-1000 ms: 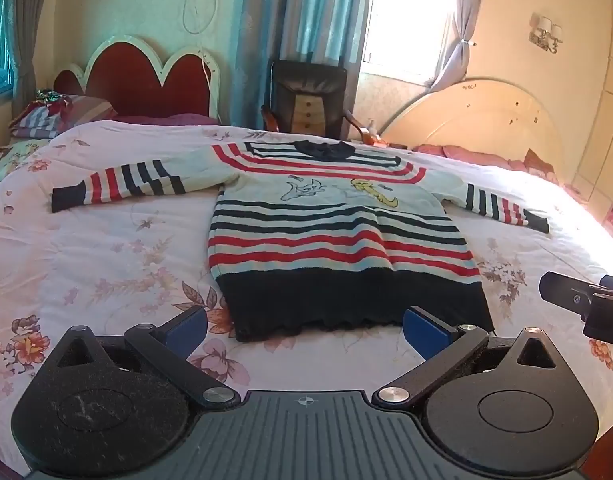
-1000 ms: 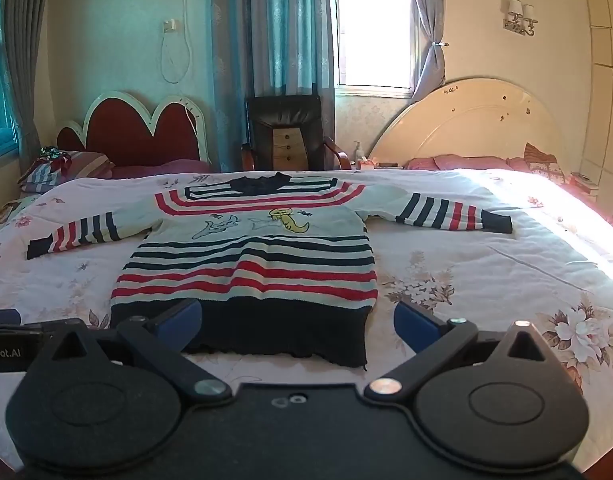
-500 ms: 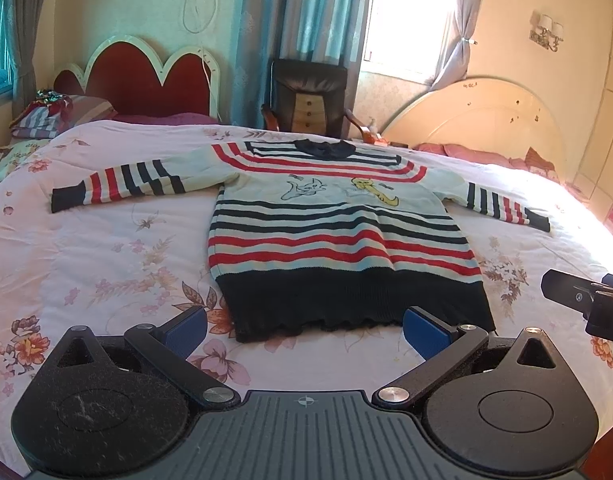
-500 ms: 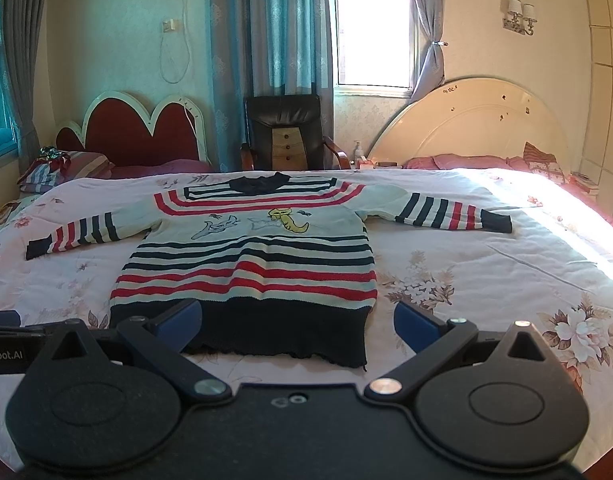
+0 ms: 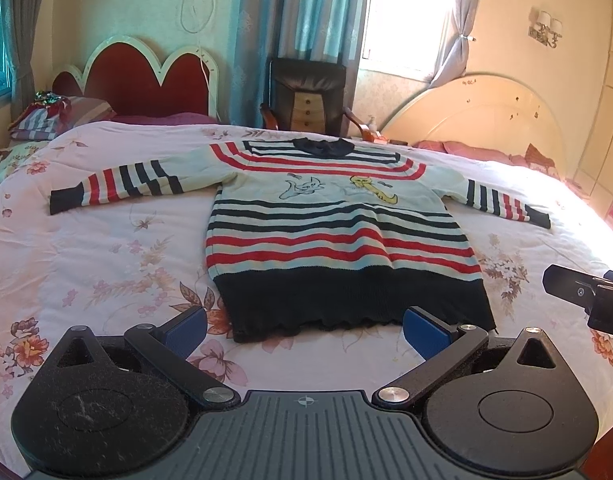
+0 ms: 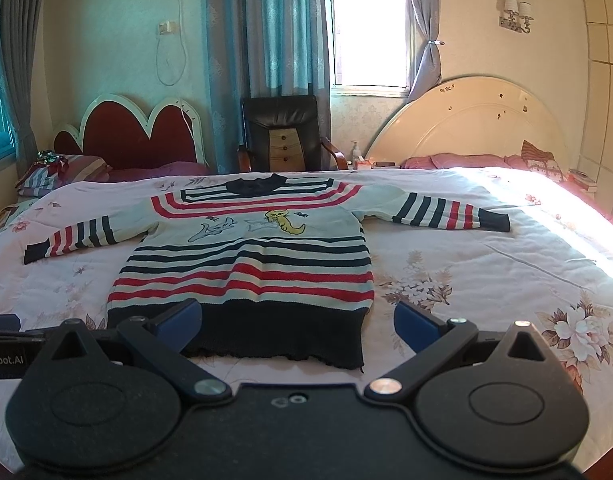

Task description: Fold small clothes

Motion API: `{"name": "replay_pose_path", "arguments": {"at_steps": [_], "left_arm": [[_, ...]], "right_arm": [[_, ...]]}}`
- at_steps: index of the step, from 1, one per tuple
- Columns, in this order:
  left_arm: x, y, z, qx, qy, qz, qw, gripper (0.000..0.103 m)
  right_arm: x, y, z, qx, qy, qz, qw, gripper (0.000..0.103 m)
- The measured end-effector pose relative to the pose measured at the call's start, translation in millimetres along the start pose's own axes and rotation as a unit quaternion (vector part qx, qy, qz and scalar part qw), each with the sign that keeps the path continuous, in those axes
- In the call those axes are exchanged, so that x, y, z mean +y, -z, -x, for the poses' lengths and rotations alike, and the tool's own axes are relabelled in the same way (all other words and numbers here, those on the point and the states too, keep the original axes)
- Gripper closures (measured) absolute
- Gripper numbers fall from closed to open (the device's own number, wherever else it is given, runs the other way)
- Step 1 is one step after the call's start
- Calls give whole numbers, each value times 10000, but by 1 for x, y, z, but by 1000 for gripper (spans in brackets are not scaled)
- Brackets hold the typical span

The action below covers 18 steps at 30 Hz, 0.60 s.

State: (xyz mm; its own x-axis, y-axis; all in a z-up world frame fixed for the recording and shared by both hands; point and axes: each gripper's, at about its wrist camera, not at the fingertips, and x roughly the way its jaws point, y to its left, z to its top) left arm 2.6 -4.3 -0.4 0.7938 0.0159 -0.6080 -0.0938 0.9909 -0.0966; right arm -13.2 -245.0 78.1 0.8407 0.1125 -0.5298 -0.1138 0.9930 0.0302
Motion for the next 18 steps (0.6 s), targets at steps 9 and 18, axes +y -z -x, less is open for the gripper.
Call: {"name": "replay_pose_path", "arguments": {"at_steps": [9,18], "left_arm": [[-4,0,-4,-8,-5,-65,10000,0],[-4,0,-4,-16,-11,-71,10000,0]], "right_arm": [[-1,0,-1,-4,-1,-16,10000,1],[-2,0,-1,-5,2,-27,10000,1]]}}
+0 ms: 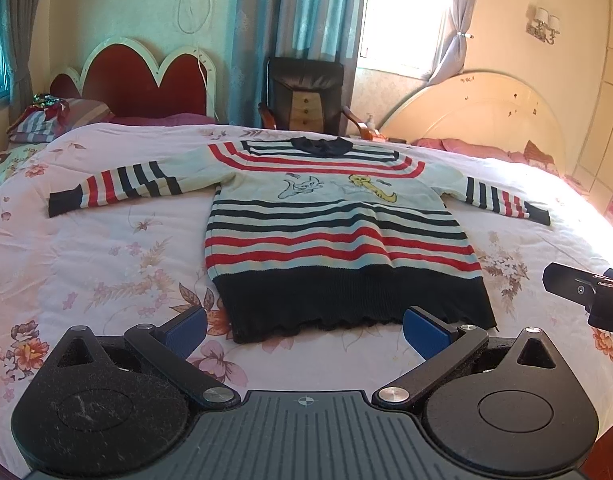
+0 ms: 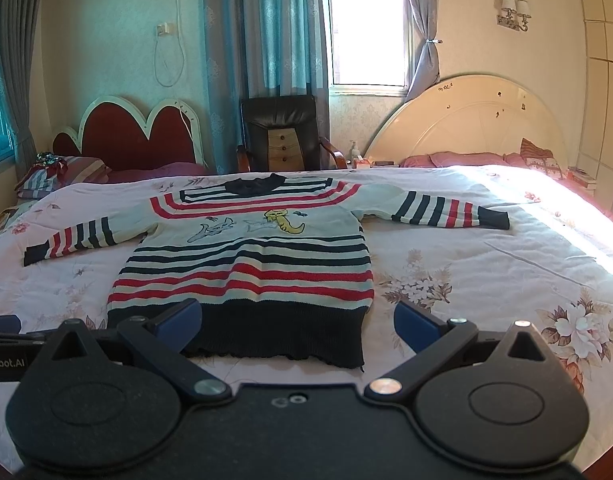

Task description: Fold small clothes

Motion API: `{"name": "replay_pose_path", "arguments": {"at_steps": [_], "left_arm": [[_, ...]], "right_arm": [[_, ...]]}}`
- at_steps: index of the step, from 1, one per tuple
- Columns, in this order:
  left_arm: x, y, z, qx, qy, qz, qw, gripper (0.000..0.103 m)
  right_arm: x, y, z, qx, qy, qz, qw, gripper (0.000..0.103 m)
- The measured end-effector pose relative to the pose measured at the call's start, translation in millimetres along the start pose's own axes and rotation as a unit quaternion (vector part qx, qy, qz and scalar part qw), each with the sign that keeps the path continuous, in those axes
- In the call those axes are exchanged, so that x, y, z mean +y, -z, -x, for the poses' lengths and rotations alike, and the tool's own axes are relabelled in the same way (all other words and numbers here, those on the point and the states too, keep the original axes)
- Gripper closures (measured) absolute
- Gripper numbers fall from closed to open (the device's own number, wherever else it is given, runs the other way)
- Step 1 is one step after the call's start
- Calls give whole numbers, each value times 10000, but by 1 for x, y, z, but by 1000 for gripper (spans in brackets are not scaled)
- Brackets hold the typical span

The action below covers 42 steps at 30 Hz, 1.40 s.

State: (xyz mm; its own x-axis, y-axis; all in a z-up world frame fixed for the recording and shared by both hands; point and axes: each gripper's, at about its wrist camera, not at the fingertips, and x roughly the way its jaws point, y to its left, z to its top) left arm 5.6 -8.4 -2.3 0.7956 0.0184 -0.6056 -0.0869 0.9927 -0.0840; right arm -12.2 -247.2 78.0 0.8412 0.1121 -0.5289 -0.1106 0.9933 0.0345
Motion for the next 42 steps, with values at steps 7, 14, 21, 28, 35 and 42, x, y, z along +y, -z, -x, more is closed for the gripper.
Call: {"name": "replay_pose_path", "arguments": {"at_steps": [7,14,21,28,35,42], "left_arm": [[0,0,0,9,6,-15,10000,0],[0,0,0,14,-4,-13,10000,0],[-1,-1,-1,37,-26,-20,10000,0],[-2,-1,-3,83,-29,-31,10000,0],[-3,0,-6,130,-37,-39,9999,0],[-12,0,-22,316,8,-80,9995,0]], "right_arm": [[-1,0,0,-4,-5,10,10000,1],[2,2,-5,34,12,14,10000,1],[4,3,-7,67,-12,28,10000,1],[5,3,-8,82,-12,19,10000,1],[2,4,-9,108,-16,-18,9999,1],[-9,8,-12,198,64,-92,9997,1]]}}
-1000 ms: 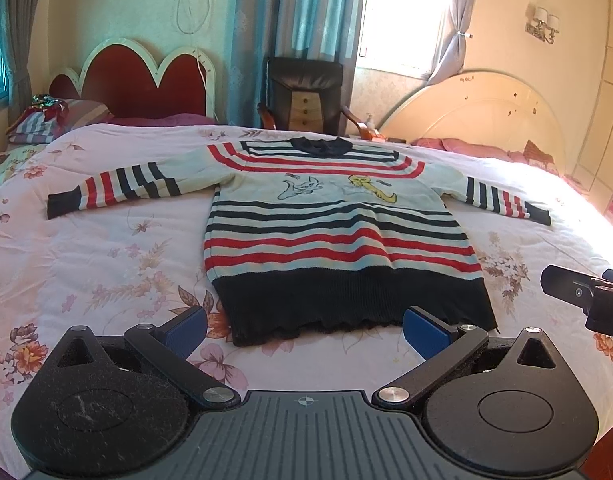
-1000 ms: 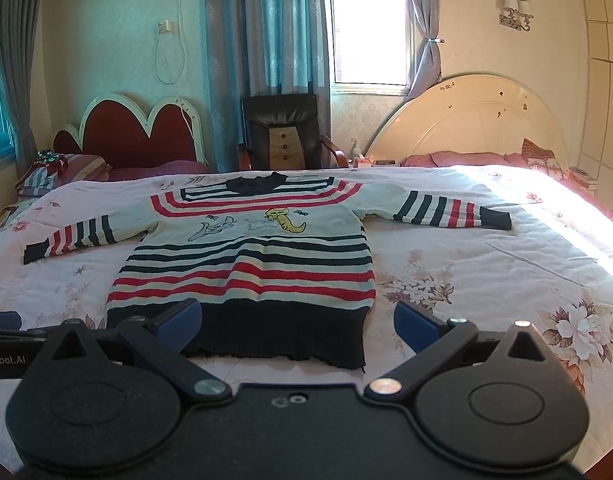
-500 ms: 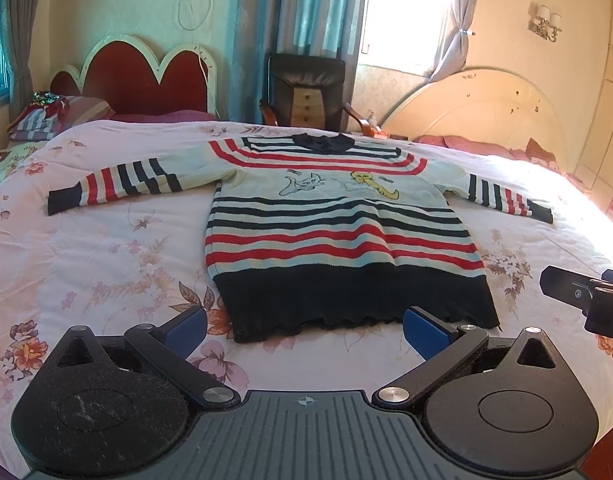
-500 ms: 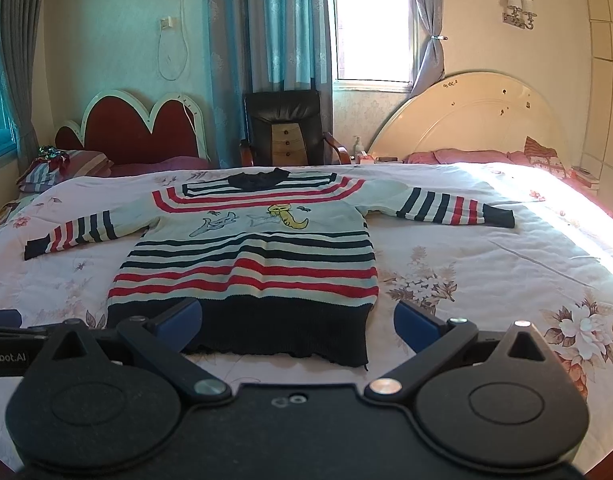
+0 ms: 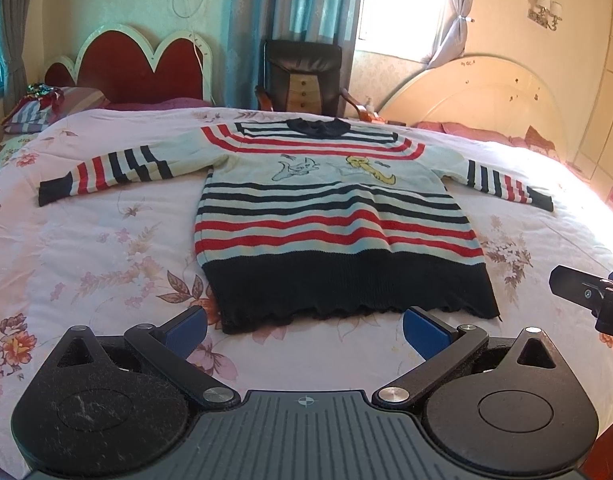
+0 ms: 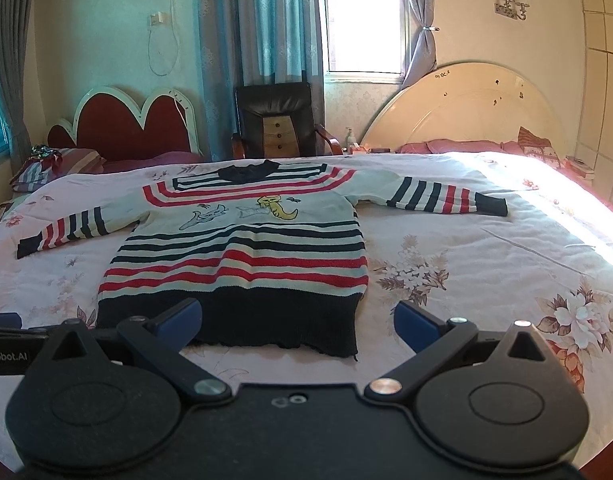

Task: Fold small clothes
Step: 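Move the right tool to the sleeve cuff and grasp the black cuff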

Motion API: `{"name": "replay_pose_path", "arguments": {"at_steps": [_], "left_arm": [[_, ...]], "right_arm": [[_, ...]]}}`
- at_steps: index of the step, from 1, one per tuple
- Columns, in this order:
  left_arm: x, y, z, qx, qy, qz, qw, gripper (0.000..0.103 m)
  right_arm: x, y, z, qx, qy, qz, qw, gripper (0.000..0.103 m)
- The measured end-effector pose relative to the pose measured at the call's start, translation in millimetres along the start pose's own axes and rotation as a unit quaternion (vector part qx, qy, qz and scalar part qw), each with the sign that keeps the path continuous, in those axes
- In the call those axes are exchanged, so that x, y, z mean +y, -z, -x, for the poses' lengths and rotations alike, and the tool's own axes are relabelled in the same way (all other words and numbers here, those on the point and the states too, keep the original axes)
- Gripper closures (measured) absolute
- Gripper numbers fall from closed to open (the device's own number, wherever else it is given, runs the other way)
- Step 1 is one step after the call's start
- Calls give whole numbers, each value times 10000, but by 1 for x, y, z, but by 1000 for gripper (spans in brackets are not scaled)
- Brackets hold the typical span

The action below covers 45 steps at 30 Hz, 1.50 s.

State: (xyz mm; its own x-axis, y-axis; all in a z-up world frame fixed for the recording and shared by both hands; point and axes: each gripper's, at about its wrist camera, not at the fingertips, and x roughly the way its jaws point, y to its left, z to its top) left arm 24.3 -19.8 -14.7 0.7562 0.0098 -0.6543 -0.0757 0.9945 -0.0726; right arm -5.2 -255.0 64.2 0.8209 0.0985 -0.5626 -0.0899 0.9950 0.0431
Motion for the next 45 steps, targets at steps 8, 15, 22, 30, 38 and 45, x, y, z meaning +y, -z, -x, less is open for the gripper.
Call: {"name": "replay_pose_path", "arguments": {"at_steps": [8,15,22,30,38,45], "left_arm": [[-19,-20,-36,273,133,-84,9995,0],[-32,-59,-90,262,336,-70,9991,0],[-49,-127,-182,178,134,-443,9988,0],[-53,-171,-288,265,-76,-176,9995,0],[-31,-189,-346,458,-486,256,9974,0],[-23,-188,-374,703,-695,269,9947,0]], "right_arm": [[-33,-7,-20,132,302,-300,9990,1],[-75,-30,-66,183,660,-557,9961,1],[-171,-85,-165,-147,1012,-1469,9839,5],[-307,-103,-289,-194,1194,-3209,9394,56],[-372,-71,-344,-300,967,-4196,9020,50],[-385,-76,-364,-347,951,-4194,9022,73]]}}
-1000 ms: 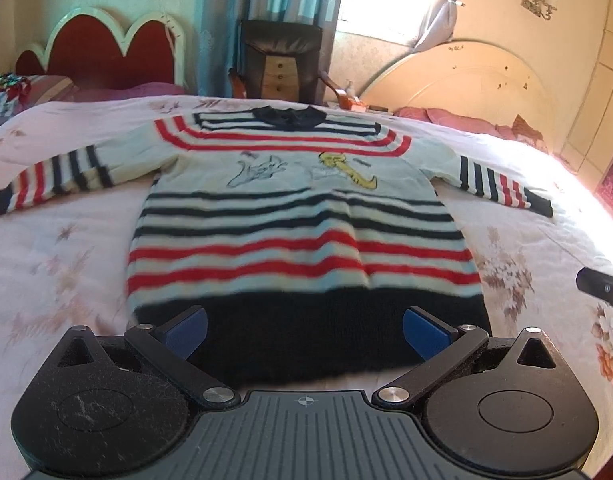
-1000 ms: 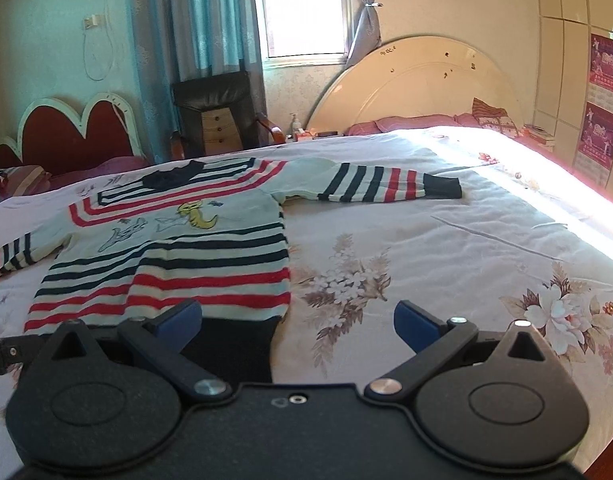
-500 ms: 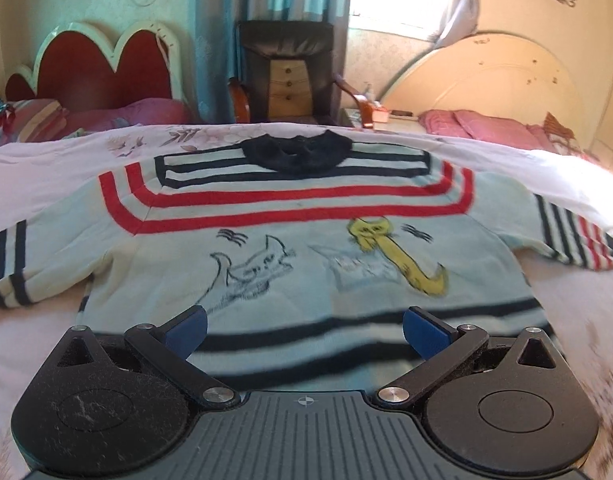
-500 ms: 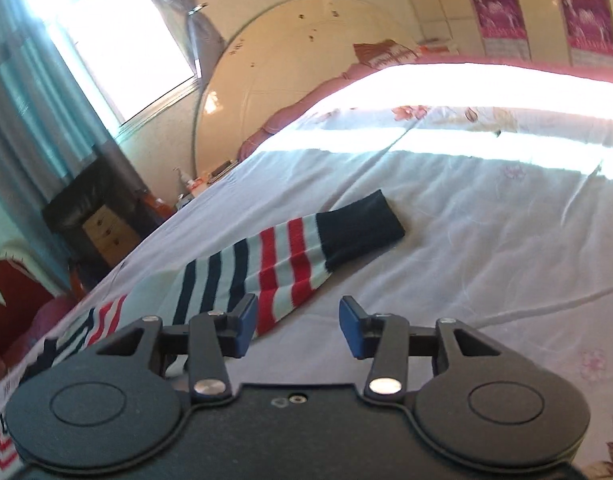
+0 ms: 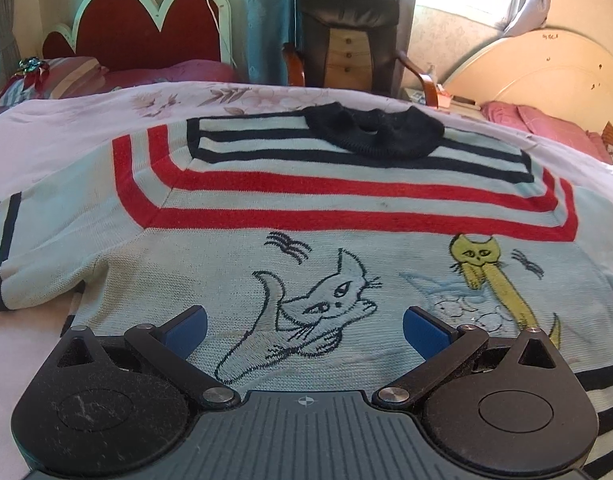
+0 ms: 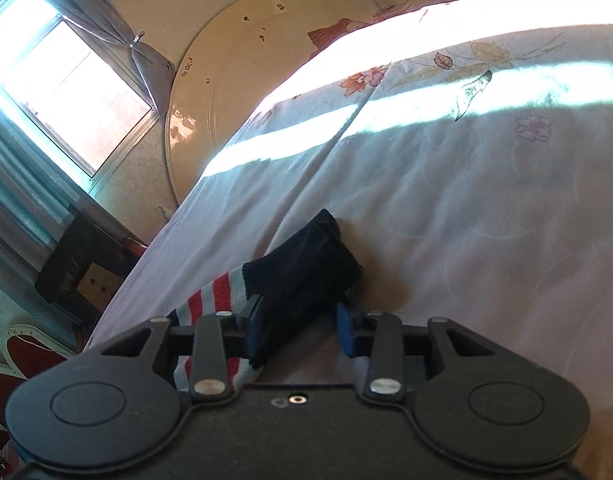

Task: Fold small clothes
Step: 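Move the right tool to the sleeve cuff and grasp the black cuff, then carry the sleeve across the sweater body with the right tool while the left tool grasps the other cuff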

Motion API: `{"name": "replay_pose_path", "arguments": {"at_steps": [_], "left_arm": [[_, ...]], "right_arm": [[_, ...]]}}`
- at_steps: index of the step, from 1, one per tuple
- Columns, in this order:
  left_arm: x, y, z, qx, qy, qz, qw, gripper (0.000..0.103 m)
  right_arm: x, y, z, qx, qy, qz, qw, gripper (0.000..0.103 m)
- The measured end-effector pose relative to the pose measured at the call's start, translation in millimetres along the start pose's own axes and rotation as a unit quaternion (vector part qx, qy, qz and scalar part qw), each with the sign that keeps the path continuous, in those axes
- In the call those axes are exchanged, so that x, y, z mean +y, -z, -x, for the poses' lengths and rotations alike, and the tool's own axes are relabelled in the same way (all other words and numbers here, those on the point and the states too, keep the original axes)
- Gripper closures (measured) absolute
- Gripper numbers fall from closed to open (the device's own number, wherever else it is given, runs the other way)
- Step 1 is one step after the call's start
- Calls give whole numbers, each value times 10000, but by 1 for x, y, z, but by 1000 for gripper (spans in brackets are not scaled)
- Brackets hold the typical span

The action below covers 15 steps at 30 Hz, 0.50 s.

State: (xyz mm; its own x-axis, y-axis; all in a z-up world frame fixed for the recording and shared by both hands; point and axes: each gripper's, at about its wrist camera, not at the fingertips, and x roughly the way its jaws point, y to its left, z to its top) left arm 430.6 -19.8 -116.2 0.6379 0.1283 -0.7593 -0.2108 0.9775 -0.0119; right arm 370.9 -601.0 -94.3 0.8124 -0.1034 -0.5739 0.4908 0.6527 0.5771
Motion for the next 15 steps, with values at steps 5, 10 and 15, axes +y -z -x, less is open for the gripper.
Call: {"name": "replay_pose_path", "arguments": {"at_steps": [5,10,15], "left_arm": [[4,3,-5,126,48,-228,9996,0],[31,5,5,105,274,-92,9995,0],[63,4,17,-209,285,219,9991,0]], "right_arm": [[3,-6,-11,22,137,204,9997,95],[53,4,4,-227,-20,1147,9931,96],[126,33,18,-229,-567,1851,9808,96]]}}
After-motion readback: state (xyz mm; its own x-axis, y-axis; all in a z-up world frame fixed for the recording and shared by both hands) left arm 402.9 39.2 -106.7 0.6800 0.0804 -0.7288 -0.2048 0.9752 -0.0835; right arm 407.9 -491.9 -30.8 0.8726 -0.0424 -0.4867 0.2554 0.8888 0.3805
